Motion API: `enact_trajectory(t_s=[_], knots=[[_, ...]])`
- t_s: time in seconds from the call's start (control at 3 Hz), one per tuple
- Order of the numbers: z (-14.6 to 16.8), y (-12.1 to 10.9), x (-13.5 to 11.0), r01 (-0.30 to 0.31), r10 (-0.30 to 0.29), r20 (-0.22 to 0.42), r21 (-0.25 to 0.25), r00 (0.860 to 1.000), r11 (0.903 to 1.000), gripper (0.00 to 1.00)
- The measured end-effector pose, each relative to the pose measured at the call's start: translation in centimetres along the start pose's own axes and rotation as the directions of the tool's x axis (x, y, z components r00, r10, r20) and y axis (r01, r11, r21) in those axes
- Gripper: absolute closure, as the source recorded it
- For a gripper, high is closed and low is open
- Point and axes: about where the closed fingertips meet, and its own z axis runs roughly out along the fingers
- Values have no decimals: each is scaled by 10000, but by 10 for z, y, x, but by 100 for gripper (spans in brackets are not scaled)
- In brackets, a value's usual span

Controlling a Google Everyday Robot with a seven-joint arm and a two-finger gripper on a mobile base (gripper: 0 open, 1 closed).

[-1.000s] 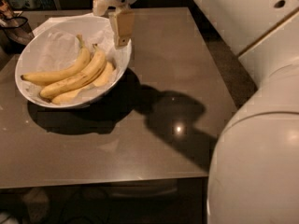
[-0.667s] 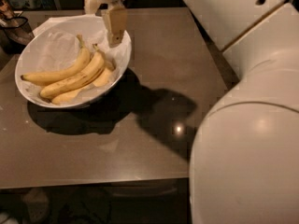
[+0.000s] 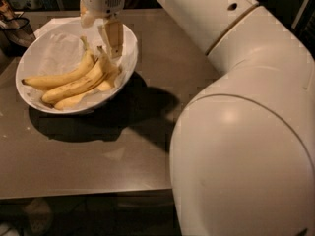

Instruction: Pick banana from white bowl

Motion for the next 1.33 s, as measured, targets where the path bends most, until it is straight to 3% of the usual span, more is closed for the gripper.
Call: enact_trajectory(t_s=[0.33, 1.33], knots=[[19, 5, -4, -69, 70, 12, -434, 10000, 9990, 31], [43, 23, -12, -426, 453, 208, -1150, 9988, 9925, 31]])
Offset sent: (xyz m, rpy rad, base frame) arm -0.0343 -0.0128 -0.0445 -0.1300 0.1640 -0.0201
